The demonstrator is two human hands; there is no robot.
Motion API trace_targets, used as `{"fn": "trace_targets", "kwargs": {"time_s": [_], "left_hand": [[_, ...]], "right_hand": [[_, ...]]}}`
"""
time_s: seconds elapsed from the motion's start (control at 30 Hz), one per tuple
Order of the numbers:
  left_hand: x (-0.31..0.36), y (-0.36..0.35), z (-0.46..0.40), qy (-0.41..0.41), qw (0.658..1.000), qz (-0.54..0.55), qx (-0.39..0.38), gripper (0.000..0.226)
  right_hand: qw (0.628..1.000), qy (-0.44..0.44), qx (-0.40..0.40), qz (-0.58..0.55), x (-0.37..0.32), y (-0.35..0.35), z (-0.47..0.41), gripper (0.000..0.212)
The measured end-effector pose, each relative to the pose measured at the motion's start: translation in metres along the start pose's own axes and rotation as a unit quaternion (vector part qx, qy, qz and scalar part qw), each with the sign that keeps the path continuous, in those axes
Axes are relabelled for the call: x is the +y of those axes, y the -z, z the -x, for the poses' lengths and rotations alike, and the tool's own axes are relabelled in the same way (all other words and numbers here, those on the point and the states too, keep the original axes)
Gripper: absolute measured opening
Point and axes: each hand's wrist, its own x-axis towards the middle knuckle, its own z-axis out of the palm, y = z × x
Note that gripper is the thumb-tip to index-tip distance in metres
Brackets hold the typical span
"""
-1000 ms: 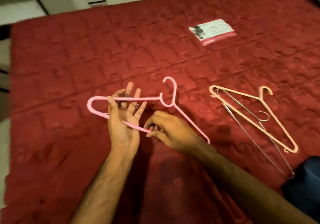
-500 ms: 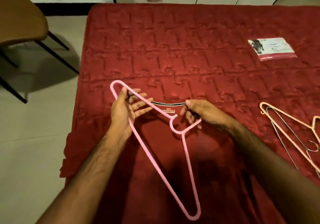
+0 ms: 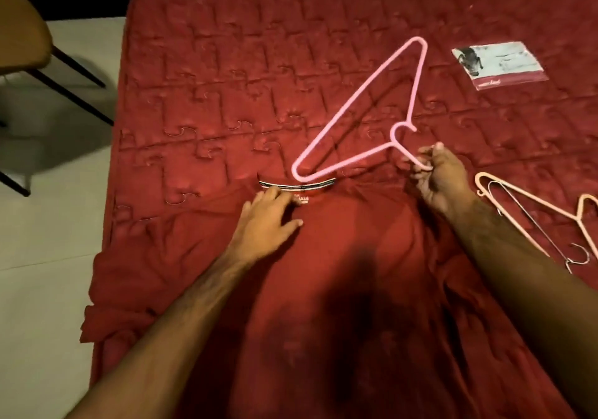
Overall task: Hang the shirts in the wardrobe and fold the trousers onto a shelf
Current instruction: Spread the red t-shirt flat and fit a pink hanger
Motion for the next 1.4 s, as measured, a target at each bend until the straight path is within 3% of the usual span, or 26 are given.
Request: {"fn": "trace_targets", "kwargs": {"time_s": [0.07,0.23,0.37,0.5,0.63,0.83,0.97,1.13,1.27,1.4], "left_hand": [[0.011,0.004,-0.002,-0.016,0.998,-0.065,0.009,0.039],[0.01,0.014,-0.011,0.002,1.0,-0.024,0.011,0.024],[0.013,0.026,0.0,-0.021,0.998,0.019,0.048,0.019],[0.01,0.03,0.003,-0.028,0.994,0.105,0.03,0.016],[0.004,0.031,0.003,-0.055,0.982,0.179,0.036,0.013],[0.011,0.024,-0.003,-0.053,0.976,0.196,0.081,0.011],[0.009,0.021,-0.001,-0.048,0.976,0.184,0.104,0.011],[0.005,0.019,0.002,-0.048,0.975,0.185,0.117,0.01],[0.006,0.019,0.006,-0.061,0.973,0.175,0.138,0.009],[0.008,0.021,0.012,-0.069,0.977,0.149,0.137,0.011]], "right_hand": [[1.0,0.005,0.008,-0.006,0.002,0.0,-0.01,0.036],[0.999,0.04,-0.013,0.031,0.0,-0.022,-0.025,0.033],[0.991,0.096,-0.021,0.092,-0.012,-0.039,-0.036,0.033],[0.972,0.157,-0.027,0.175,-0.026,-0.055,-0.044,0.031],[0.946,0.174,-0.091,0.256,-0.026,-0.072,-0.053,0.028],[0.855,0.115,-0.327,0.385,-0.009,-0.127,-0.053,0.017],[0.795,0.122,-0.4,0.44,0.002,-0.149,-0.054,0.021],[0.661,0.112,-0.472,0.573,0.0,-0.137,-0.064,0.017],[0.685,0.085,-0.484,0.537,0.005,-0.131,-0.058,0.019],[0.643,0.107,-0.493,0.577,0.006,-0.127,-0.056,0.014]]}}
